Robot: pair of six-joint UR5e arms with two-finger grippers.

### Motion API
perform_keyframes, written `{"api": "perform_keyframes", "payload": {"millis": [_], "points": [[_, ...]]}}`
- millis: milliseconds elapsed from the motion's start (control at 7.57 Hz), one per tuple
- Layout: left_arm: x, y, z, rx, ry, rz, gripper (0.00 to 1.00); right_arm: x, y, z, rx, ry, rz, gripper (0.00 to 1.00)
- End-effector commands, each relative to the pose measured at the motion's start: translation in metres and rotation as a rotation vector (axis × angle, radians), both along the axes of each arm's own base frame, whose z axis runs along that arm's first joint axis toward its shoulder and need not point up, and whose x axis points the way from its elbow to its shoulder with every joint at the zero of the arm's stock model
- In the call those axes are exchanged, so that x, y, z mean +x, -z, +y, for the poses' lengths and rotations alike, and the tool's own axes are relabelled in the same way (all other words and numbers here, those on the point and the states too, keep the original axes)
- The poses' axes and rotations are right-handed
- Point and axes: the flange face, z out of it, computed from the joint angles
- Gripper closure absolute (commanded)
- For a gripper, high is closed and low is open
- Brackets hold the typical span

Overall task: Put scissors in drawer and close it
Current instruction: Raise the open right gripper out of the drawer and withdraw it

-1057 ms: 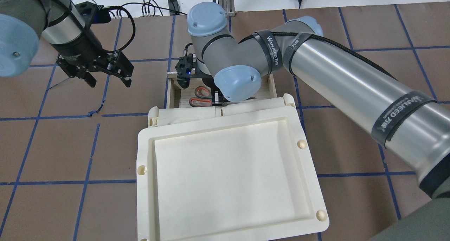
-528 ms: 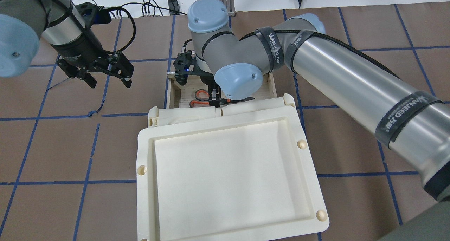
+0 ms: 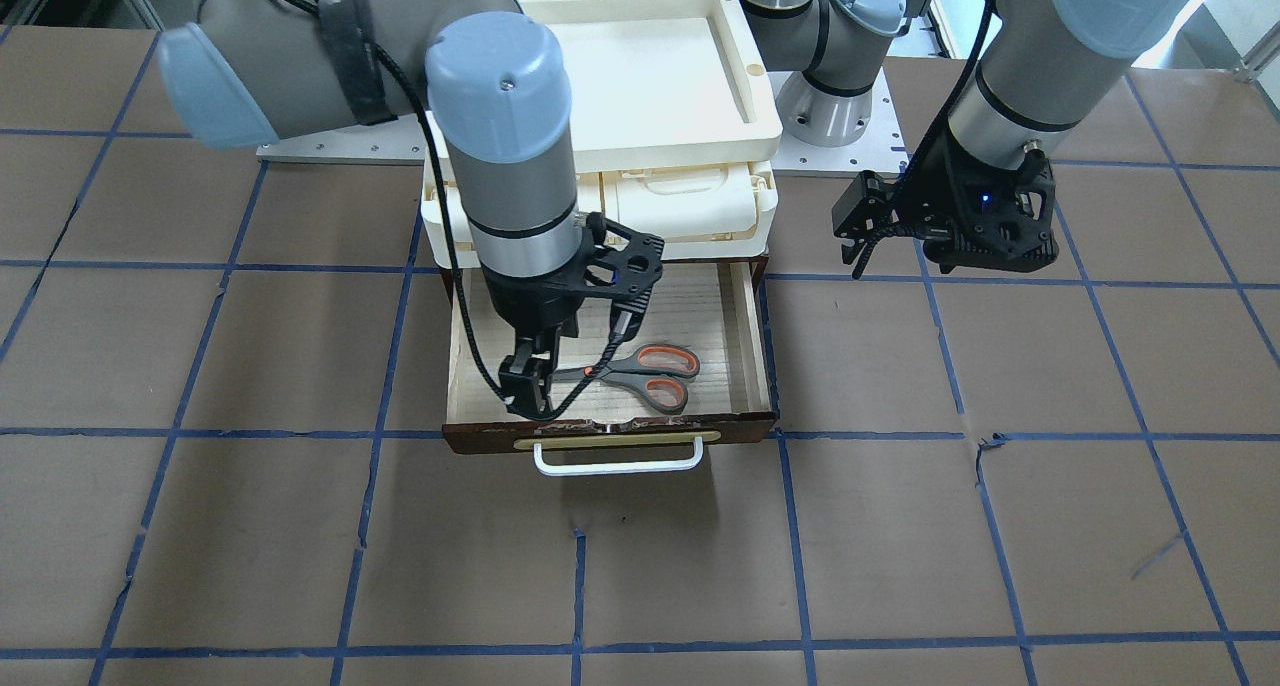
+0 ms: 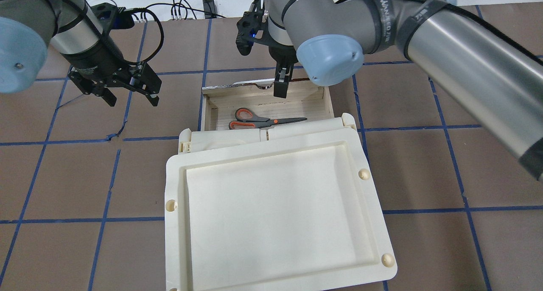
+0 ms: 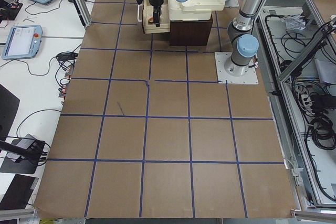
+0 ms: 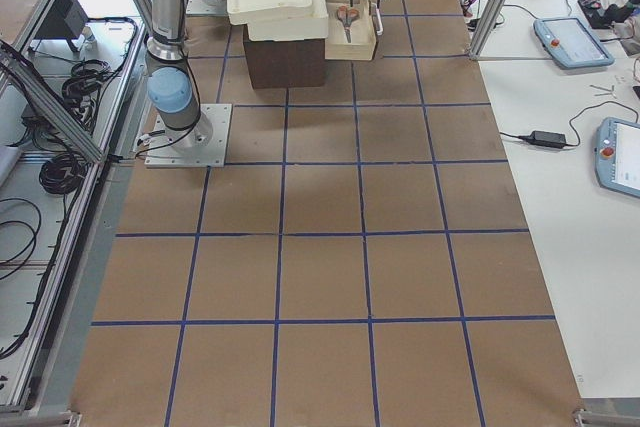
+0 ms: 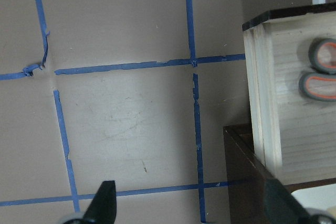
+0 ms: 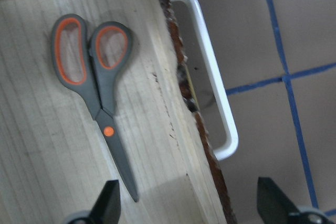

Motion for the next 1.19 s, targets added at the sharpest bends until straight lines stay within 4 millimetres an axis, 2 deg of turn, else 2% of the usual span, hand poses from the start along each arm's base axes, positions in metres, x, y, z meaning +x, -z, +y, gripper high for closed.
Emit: {"api": "perform_keyframes", "payload": {"millis": [0,132,396,528,660,792,1057], "points": [[0.0,0.0,0.0,0.0,0.0,0.0,0.0,-0.07,-0.045,-0.006,-0.019,0.337,-0.038,0.01],[0.0,0.001,0.0,0.001,0.0,0.0,0.0,-0.097,-0.053,-0.006,0.013,0.52,-0.049,0.01],[0.0,0.0,0.0,0.0,0.0,0.0,0.0,-0.133,-0.092,0.022,0.083,0.86,-0.051,0.0],[0.0,0.001,0.0,0.001,0.0,0.0,0.0,-0.139,-0.108,0.03,0.08,0.959,-0.065,0.0],[0.0,0.001,0.0,0.001,0.0,0.0,0.0,-0.141,-0.118,0.026,0.082,1.019,-0.079,0.0],[0.0,0.001,0.0,0.001,0.0,0.0,0.0,-0.15,-0.123,0.025,0.121,1.092,-0.066,0.0],[-0.001,0.0,0.0,-0.003,-0.002,0.001,0.0,-0.18,-0.115,0.021,0.17,1.164,-0.038,0.0]]}}
